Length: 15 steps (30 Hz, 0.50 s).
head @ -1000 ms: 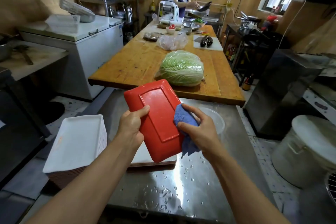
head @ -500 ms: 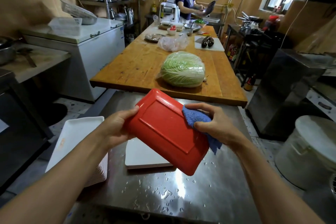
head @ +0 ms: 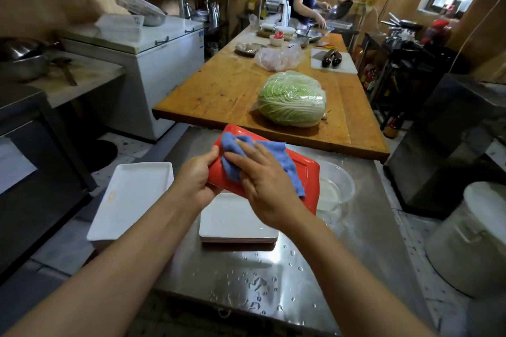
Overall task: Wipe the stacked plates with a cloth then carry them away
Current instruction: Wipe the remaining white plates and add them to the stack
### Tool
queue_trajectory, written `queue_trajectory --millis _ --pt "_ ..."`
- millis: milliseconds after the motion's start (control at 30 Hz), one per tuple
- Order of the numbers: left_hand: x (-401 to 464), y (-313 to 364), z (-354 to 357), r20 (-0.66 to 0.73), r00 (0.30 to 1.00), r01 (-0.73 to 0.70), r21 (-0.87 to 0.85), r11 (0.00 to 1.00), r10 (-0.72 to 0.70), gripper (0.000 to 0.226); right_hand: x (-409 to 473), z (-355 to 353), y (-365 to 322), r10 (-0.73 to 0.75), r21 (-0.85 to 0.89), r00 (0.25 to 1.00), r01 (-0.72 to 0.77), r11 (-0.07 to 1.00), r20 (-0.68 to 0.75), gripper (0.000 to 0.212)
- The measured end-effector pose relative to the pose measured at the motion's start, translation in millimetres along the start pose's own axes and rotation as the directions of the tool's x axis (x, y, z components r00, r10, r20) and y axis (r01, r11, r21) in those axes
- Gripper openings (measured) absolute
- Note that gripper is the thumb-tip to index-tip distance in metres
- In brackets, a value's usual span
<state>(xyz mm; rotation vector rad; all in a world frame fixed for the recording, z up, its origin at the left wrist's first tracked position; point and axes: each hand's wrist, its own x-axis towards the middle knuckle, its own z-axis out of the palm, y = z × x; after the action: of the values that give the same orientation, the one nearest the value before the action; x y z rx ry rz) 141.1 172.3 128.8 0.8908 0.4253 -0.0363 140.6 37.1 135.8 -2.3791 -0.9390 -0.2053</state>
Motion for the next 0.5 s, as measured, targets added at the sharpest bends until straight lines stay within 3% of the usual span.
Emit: queue_trajectory --millis 133,267,400,500 --pt "0.4 -1.2 -0.7 0.035 0.998 0.056 -0.066 0.996 -0.054 0.030 -13.5 26.6 -15.6 -0.028 -0.153 0.994 0.011 0.988 -0.105 0.047" --pt "1.0 -4.6 -5.7 0.016 0.996 0.091 -0.119 0.989 -0.090 0.029 -21.2 37.3 -8.4 -0.074 -0.324 0.990 0.032 0.946 -0.119 0.054" --pt "4.4 -3.6 -17.0 -0.164 0.985 0.030 -0.090 0.996 -0.045 0.021 -37.2 31.0 22.3 -0.058 -0.335 0.989 0.008 0.942 -0.139 0.051" --pt "5.5 3.3 -29.0 -0.209 0.977 0.016 -0.113 0.993 -0.040 0.019 -44.5 19.5 42.5 -0.028 -0.309 0.983 -0.029 0.951 -0.180 0.046"
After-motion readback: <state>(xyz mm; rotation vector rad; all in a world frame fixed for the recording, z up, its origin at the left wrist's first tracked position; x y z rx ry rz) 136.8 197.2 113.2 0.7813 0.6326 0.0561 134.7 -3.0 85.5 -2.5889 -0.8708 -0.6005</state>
